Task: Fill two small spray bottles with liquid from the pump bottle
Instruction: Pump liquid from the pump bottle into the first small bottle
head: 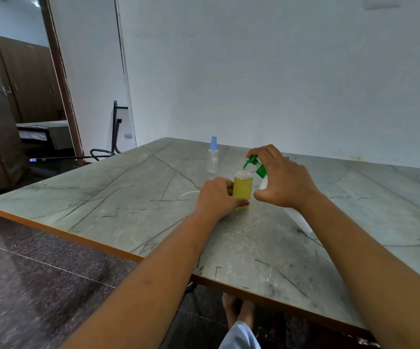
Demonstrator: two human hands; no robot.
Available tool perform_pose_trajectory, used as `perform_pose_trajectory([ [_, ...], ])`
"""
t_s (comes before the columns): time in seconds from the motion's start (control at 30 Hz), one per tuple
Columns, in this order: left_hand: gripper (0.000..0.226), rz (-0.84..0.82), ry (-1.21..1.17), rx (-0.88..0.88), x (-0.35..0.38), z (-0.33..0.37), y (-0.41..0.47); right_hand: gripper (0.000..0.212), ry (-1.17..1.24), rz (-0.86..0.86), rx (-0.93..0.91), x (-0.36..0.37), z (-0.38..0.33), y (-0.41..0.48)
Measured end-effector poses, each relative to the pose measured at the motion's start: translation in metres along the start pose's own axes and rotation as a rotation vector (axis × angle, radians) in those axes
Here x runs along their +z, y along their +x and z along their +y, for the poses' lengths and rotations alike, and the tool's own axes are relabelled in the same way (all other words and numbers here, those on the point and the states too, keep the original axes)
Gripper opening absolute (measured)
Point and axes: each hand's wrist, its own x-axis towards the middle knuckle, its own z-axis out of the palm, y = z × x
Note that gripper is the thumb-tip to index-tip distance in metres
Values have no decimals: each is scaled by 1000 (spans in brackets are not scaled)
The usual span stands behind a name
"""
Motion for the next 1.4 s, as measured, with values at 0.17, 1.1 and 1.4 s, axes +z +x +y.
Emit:
perform_pose_trajectory([
  [0.17,64,-1,-3,-5,0,1,0,69,0,31,22,-1,-2,0],
  [1.1,62,-6,-19,-14,-2,1,-2,70,-36,25,-3,0,-1,0],
  [1.4,62,-5,-30,-15,-2,2,-4,73,-21,29,-37,2,0,-1],
])
